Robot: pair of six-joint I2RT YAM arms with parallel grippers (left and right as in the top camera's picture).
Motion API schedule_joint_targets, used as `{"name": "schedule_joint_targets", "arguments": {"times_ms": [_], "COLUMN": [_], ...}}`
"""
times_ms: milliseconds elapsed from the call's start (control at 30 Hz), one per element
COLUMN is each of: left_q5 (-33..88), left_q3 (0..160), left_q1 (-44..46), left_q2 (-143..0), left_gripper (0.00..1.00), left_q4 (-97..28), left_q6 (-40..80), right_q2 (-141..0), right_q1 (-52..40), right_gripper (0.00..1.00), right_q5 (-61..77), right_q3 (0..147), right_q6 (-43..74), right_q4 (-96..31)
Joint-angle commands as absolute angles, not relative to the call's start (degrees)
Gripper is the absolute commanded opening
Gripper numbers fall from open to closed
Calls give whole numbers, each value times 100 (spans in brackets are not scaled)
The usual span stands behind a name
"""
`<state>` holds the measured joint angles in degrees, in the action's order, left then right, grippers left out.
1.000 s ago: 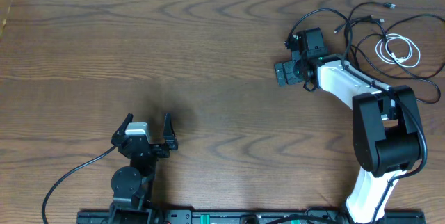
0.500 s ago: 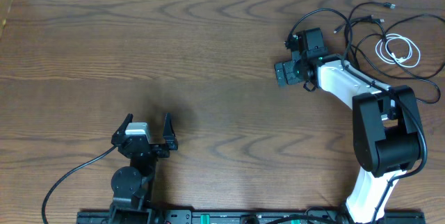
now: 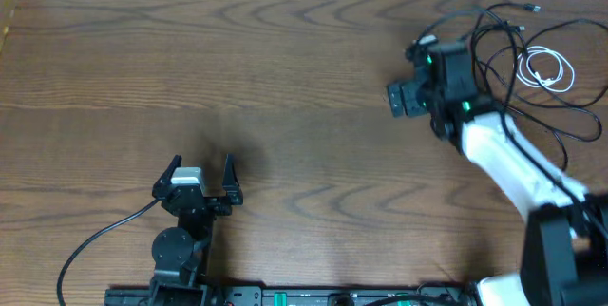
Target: Untangle cables
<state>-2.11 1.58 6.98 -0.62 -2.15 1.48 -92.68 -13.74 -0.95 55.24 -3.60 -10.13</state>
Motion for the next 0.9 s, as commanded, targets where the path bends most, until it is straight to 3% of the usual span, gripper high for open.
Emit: {"name": "schedule_joint_targets", "arguments": {"times_ms": [0,333,600,867], "left_q5": [-346,-346,-346,-346], "left_q3": [23,23,23,23], "left_q1": [731,731,731,731], "left_q2": [-23,-23,-23,-23], "left_gripper": [96,96,96,96], "left_q4": [-399,-399,-399,-399], "left_q6": [108,108,108,110], "right_q2": [-8772,-7570,-6353,-5699], "right_q1": [-1380,-1068,-1044,-1044], "right_gripper": [99,99,99,99], "right_q5": [-325,-395,-421,-392], "right_q3": [4274,2027,132,30], "right_q6": [-543,40,143,123], "right_q4": [-373,886,2683,2091]}}
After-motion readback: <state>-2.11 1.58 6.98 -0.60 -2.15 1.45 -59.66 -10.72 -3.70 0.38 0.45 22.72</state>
